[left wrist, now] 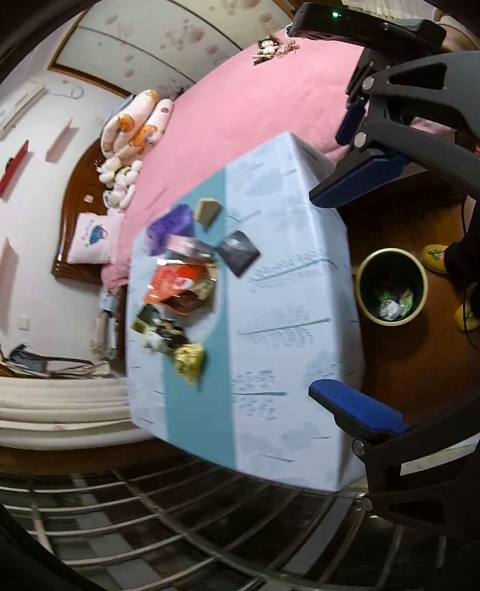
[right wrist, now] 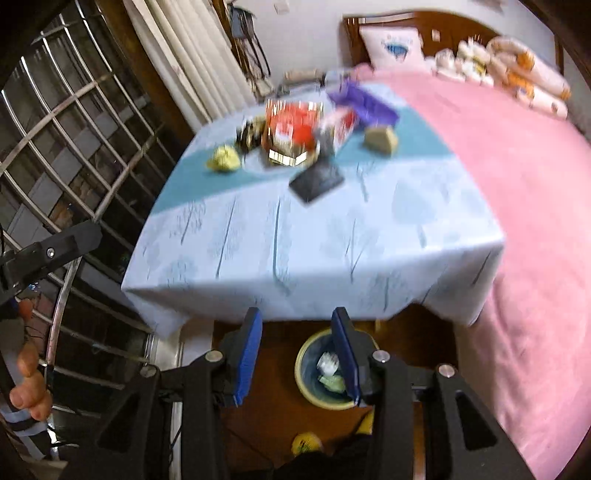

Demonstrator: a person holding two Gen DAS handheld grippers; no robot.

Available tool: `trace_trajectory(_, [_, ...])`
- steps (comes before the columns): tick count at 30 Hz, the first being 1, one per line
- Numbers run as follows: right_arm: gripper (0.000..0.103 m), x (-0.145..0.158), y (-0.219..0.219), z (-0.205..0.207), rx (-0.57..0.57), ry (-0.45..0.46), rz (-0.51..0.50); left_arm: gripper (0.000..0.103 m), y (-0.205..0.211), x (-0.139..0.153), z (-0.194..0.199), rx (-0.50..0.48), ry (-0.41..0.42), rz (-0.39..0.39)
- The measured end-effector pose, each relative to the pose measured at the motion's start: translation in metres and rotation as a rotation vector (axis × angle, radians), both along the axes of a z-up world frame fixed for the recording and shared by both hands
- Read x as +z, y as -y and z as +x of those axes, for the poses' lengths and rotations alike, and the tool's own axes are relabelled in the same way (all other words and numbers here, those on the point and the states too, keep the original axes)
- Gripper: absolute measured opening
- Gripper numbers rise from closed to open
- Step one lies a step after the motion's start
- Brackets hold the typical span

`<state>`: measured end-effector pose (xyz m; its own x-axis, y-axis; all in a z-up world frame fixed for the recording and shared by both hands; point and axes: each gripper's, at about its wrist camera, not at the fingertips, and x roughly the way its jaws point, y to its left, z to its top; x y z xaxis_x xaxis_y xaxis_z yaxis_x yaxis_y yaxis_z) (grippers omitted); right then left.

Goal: Collect trash
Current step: 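Raise both tools back toward the table, then grasp the purple plastic bag with the right tool while the left tool grasps the pink milk carton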

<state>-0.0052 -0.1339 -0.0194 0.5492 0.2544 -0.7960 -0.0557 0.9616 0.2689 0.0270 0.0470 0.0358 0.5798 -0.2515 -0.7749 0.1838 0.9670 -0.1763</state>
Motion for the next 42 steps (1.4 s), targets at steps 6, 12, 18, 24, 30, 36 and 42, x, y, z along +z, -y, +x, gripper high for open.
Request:
trace_trajectory(6, [0.040,0.036,0.018,0.016,-0.029,0.088,-0.030,0.093,0.017,0.030,0.014,-0.036,0.053,0.000])
trace_trajectory(12, [0.040,0.057,0.038,0.045,-0.017,0.153,-0.057,0.093,0.050,0.039,0.049,-0.054,0.066,0.052])
trace_trajectory(18, [0.040,0.054,0.080,0.112,0.008,0.179,-0.037,0.093,0.088,0.027,0.105,-0.039,0.032,0.077])
trace_trajectory(24, [0.040,0.032,0.124,0.203,0.087,0.129,-0.019,0.092,0.142,0.000,0.194,0.005,-0.051,0.111])
trace_trajectory(30, [0.040,0.005,0.152,0.281,0.198,0.064,-0.018,0.085,0.188,-0.041,0.272,0.044,-0.170,0.144])
trace_trajectory(36, [0.040,-0.031,0.157,0.349,0.315,-0.004,-0.028,0.075,0.208,-0.088,0.332,0.123,-0.301,0.151])
trace_trajectory(42, [0.040,-0.061,0.145,0.392,0.393,-0.036,-0.046,0.075,0.215,-0.113,0.360,0.161,-0.355,0.160])
